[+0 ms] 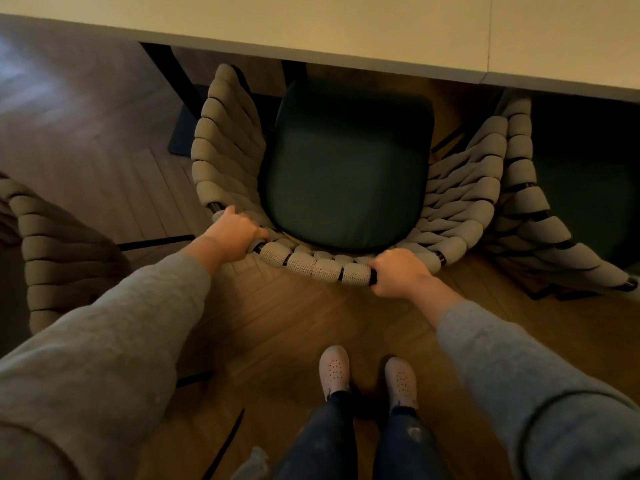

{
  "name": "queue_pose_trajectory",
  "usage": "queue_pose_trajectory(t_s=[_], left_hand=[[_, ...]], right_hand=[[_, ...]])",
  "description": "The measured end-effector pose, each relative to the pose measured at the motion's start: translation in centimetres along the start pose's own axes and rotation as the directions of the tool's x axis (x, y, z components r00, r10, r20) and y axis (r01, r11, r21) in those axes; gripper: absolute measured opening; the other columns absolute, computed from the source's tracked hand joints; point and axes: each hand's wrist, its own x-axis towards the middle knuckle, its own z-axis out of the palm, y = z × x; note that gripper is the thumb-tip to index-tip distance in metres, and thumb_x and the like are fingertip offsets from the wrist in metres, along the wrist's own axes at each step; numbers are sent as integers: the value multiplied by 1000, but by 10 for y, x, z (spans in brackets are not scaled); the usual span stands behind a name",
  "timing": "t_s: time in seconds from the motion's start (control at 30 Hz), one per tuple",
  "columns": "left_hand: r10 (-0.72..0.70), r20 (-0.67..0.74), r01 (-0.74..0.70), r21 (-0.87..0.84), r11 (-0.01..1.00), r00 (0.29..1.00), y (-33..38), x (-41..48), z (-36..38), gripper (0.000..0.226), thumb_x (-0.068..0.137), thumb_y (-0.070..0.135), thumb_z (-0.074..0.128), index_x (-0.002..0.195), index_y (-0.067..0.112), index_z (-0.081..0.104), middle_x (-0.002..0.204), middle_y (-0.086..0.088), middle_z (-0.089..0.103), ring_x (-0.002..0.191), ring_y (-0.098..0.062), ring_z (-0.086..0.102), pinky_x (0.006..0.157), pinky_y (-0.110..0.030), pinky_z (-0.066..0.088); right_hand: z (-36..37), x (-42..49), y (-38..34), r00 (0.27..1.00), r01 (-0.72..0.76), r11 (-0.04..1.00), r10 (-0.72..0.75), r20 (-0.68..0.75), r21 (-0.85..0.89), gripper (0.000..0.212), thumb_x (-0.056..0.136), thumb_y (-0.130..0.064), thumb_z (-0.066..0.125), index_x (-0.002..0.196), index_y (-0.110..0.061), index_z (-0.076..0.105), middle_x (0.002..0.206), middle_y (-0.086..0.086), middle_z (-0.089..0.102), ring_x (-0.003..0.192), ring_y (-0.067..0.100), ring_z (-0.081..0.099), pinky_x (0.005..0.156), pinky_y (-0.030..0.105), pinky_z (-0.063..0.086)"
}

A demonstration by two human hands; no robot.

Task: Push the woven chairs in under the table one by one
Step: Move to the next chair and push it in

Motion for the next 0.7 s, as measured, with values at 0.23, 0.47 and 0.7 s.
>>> queue_pose_trajectory(t_s=[0.23,0.47,0.7], left_hand=[[5,-53,-10,-97,995,999,2,10,-9,47,92,26,56,134,40,42,120,7,60,118,-19,53,101,-44,34],[-8,-121,-15,-183,983,993,-1,36,-28,39,92,22,57,128,34,50,114,4,60,115,-21,54,106,-50,33],[-12,-69,1,-151,988,998,-18,35,-6,52,92,23,58,139,40,42,136,6,52,135,-23,39,114,-62,11]], right_hand=[[-18,6,19,999,-35,999,35,30,1,22,83,-33,67,104,-30,61,86,-4,63,86,16,63,81,33,54],[-50,19,46,992,-128,992,128,-8,11,16,83,-28,68,99,-31,65,84,-5,61,87,16,61,82,33,51],[-37,34,24,990,-116,993,118,-77,30,19,81,-26,65,100,-28,67,75,-5,56,76,16,55,73,32,49]])
